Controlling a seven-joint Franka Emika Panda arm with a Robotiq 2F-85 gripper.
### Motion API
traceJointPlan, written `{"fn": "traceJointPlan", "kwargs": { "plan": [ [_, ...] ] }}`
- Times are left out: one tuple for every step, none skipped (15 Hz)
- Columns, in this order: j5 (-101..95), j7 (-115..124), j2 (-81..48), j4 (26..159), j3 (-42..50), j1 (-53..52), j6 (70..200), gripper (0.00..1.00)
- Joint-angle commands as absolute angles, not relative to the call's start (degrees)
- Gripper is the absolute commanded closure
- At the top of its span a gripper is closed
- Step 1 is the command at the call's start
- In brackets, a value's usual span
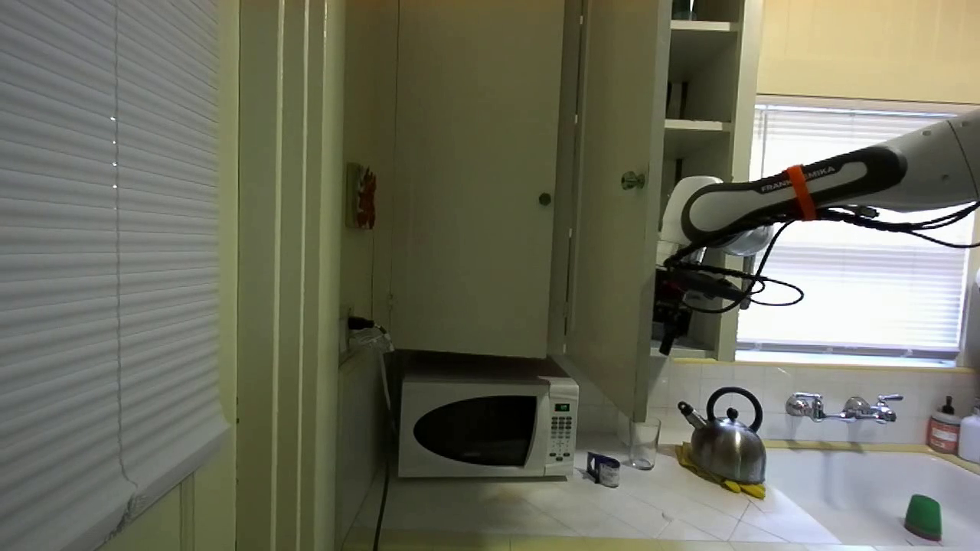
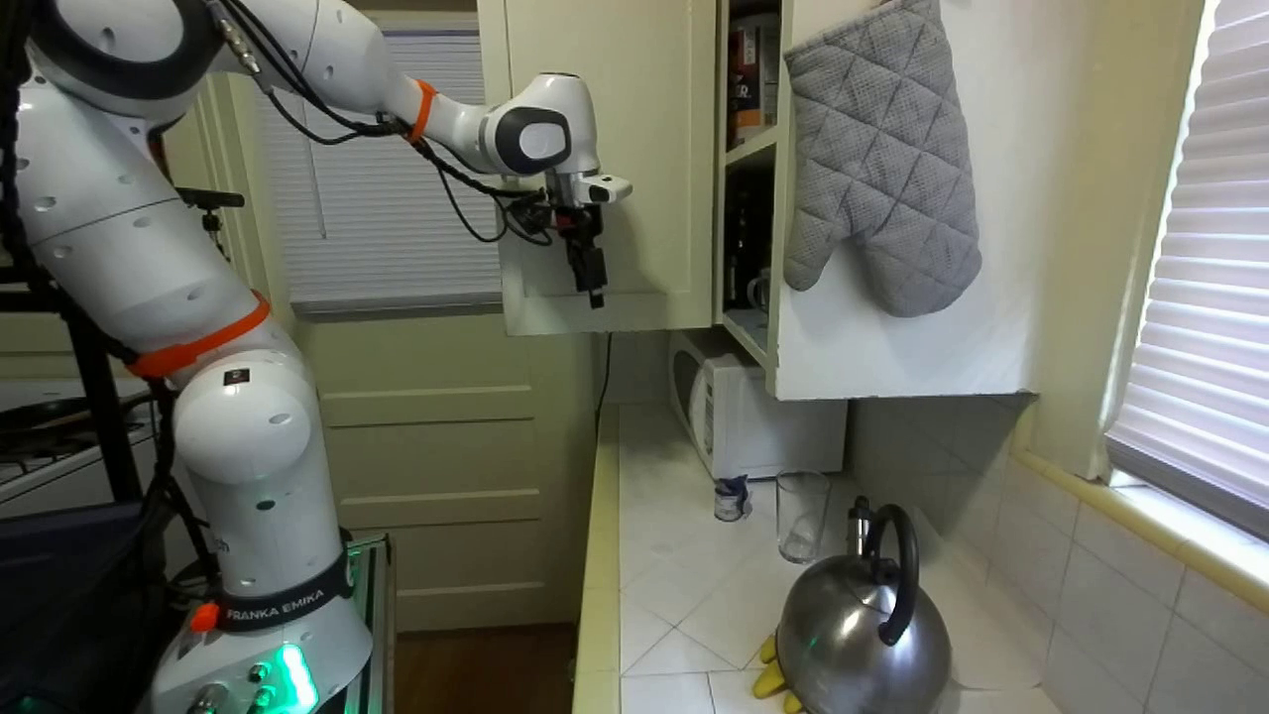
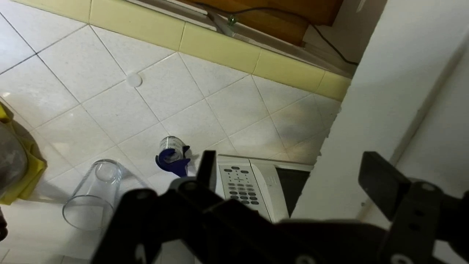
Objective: Move the mitten to the counter
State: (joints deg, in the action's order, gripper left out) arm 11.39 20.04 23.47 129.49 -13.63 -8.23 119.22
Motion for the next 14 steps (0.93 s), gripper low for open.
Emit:
{"fn": "traceJointPlan", "kwargs": {
  "plan": [
    [13.32,20.92,33.00,134.56,-13.38,-9.88,117.32,0.00],
    [13.66,20.77,35.31,135.65,-13.37,-10.21,117.86,0.00],
    [13.55,21.20,38.05,136.66,-13.51,-10.31,117.93,0.00],
    [13.31,21.50,40.25,137.63,-13.51,-10.17,118.22,0.00],
    [13.03,21.85,42.77,138.39,-13.50,-9.89,118.28,0.00],
    [12.60,22.66,44.71,139.07,-13.64,-9.21,118.43,0.00],
    [12.49,20.93,38.47,134.83,-13.97,-9.16,118.33,0.00],
    [12.51,20.93,39.80,135.24,-13.96,-9.02,118.32,0.00],
    [12.52,20.91,40.35,135.19,-14.03,-9.01,118.32,0.00],
    [12.51,20.91,40.29,135.17,-14.07,-9.02,118.32,0.00],
    [12.50,20.92,40.03,135.17,-14.08,-9.02,118.32,0.00],
    [12.48,20.91,39.49,135.13,-14.05,-9.01,118.32,0.00],
    [12.47,20.91,39.10,135.11,-14.04,-9.02,118.33,0.00],
    [12.46,20.91,38.84,135.09,-14.02,-9.02,118.33,0.00]
  ]
}}
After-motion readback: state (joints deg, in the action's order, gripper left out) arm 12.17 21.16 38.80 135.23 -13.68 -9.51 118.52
